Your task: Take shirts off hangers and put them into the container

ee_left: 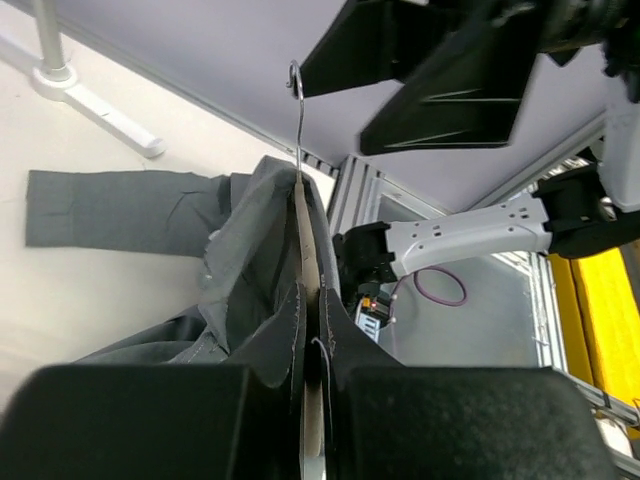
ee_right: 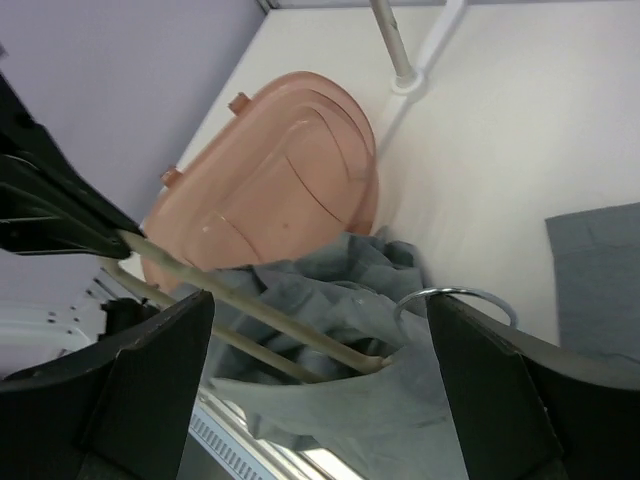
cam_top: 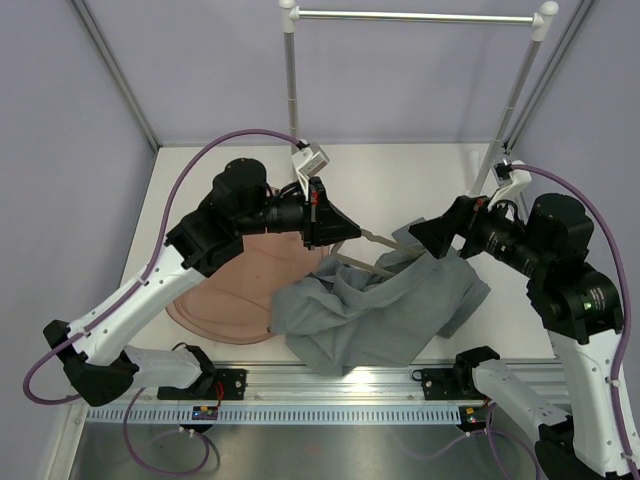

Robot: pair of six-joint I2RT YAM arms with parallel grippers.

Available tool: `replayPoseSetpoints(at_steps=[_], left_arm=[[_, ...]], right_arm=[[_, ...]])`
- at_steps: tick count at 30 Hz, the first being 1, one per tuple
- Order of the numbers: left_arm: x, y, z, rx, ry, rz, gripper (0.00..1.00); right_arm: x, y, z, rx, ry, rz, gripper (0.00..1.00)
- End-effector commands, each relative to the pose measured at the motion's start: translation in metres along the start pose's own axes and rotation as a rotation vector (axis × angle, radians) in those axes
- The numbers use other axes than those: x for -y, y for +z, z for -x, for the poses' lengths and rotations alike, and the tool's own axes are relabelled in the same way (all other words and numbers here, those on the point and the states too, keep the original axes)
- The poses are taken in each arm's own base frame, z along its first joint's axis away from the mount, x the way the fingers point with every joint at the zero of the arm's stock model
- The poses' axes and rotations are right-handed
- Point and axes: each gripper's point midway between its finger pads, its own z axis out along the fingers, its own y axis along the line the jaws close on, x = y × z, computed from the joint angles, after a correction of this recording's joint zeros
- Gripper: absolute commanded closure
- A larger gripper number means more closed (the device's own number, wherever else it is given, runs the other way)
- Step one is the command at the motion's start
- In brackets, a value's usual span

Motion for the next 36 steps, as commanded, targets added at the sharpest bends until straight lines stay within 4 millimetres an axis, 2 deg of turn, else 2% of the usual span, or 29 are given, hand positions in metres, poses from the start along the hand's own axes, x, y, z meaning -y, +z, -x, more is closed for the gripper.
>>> replayPoseSetpoints(at_steps=[1, 4, 6, 12, 17, 22, 23, 24, 27, 30, 31, 33, 34, 36], left_arm=[[0.012, -0.013, 0.025, 0.087, 0.066, 0.016, 1.0], [0.016, -0.017, 0.031, 0.102, 0.083, 0.018, 1.0], [0.02, -0.023, 0.034, 0.113, 0.098, 0.021, 1.0], [0.026, -0.052, 0.049, 0.149, 0.158, 0.109, 1.0], [0.034, -0.074, 0.06, 0.194, 0.188, 0.152, 1.0], [0.044, -0.088, 0.069, 0.215, 0.207, 0.159, 1.0], [0.046, -0.09, 0.071, 0.219, 0.209, 0.159, 1.0], [0.05, -0.093, 0.074, 0.226, 0.214, 0.157, 1.0], [0.056, -0.098, 0.077, 0.23, 0.219, 0.145, 1.0], [0.059, -0.1, 0.078, 0.235, 0.225, 0.142, 1.0], [0.058, -0.099, 0.077, 0.233, 0.222, 0.143, 1.0], [0.058, -0.099, 0.078, 0.236, 0.221, 0.141, 1.0], [0.058, -0.097, 0.077, 0.232, 0.22, 0.138, 1.0], [0.057, -0.097, 0.076, 0.233, 0.22, 0.138, 1.0]], right_arm=[[-0.039, -0.028, 0.022, 0.096, -0.035, 0.142, 0.01], [-0.036, -0.043, 0.021, 0.123, -0.036, 0.096, 0.0], [-0.022, -0.048, 0.013, 0.128, -0.019, 0.021, 0.01], [0.005, -0.048, -0.013, 0.079, 0.037, -0.099, 0.0], [0.031, -0.03, -0.051, -0.026, 0.114, -0.171, 0.01], [0.05, -0.008, -0.073, -0.048, 0.18, -0.206, 0.01], [0.053, -0.001, -0.077, -0.052, 0.186, -0.204, 0.03], [0.055, 0.002, -0.079, -0.056, 0.193, -0.201, 0.09], [0.059, 0.014, -0.085, -0.07, 0.203, -0.189, 0.14], [0.06, 0.021, -0.091, -0.077, 0.214, -0.172, 0.24], [0.06, 0.023, -0.092, -0.075, 0.214, -0.166, 0.36], [0.06, 0.025, -0.094, -0.084, 0.215, -0.161, 0.49], [0.06, 0.025, -0.094, -0.087, 0.212, -0.162, 0.72], [0.063, 0.022, -0.092, -0.076, 0.206, -0.18, 0.98]])
